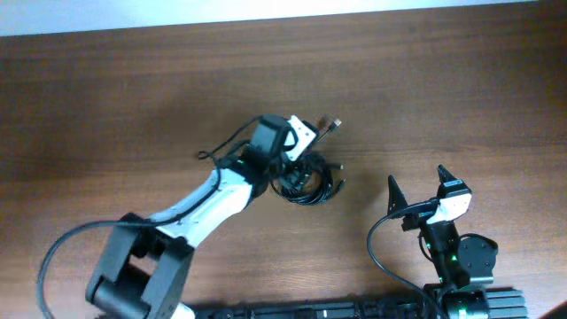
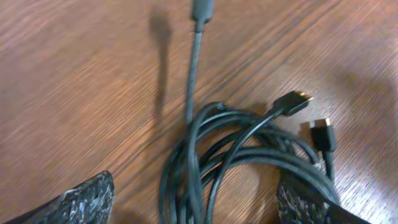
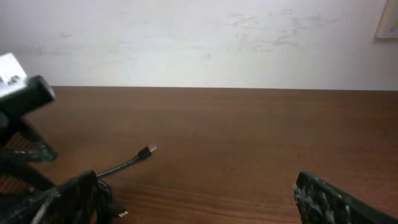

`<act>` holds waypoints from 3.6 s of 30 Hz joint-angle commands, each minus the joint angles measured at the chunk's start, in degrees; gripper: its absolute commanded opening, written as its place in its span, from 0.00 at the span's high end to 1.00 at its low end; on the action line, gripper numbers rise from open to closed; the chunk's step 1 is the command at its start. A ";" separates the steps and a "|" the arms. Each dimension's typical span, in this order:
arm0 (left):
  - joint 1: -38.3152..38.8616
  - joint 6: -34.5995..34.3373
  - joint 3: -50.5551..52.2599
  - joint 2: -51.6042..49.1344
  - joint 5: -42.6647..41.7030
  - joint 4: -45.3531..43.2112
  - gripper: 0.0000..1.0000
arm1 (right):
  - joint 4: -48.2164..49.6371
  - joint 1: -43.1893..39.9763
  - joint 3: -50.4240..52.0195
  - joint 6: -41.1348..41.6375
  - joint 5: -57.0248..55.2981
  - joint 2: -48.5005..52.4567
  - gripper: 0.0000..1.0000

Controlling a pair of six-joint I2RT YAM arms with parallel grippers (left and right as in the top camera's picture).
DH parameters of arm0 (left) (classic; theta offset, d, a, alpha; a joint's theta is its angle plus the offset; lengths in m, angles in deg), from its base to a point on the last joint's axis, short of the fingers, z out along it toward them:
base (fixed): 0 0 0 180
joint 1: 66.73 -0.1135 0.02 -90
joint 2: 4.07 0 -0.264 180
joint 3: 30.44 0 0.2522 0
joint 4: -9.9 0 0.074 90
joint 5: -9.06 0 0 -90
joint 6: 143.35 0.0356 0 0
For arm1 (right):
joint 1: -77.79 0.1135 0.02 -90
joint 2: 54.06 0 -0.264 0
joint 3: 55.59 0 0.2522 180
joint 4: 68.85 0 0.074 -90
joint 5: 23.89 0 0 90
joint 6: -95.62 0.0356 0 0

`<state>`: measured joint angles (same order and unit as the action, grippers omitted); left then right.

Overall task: Untangle cables
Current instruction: 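Reach the left gripper to the black cable bundle and grasp it, then lift the cable bundle with the left gripper toward the center, then move the right gripper in and grasp a cable loop beside the left gripper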

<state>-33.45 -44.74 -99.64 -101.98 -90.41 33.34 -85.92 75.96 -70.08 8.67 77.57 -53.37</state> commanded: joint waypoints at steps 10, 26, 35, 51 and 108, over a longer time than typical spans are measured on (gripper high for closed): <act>1.84 3.34 -1.57 -9.51 8.83 -0.04 0.41 | -0.15 0.33 0.42 0.26 -0.11 -0.39 0.01; -1.68 -57.37 -6.16 5.18 21.46 14.14 0.68 | -0.13 0.33 0.42 0.26 -0.11 -0.39 0.01; -1.68 -38.69 -6.14 5.22 24.87 16.85 0.20 | -0.13 0.33 0.42 0.26 -0.11 -0.39 0.01; -1.84 -65.61 -6.10 -8.55 14.03 18.73 0.78 | -0.13 0.33 0.42 0.28 -0.11 -0.39 0.01; -13.09 -7.85 -7.61 18.16 -26.93 15.13 1.00 | 25.51 22.05 -35.67 68.00 3.89 73.64 0.01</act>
<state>-48.93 -58.49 -106.35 -85.00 -113.62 47.41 -62.55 97.71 -105.03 76.10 86.36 19.13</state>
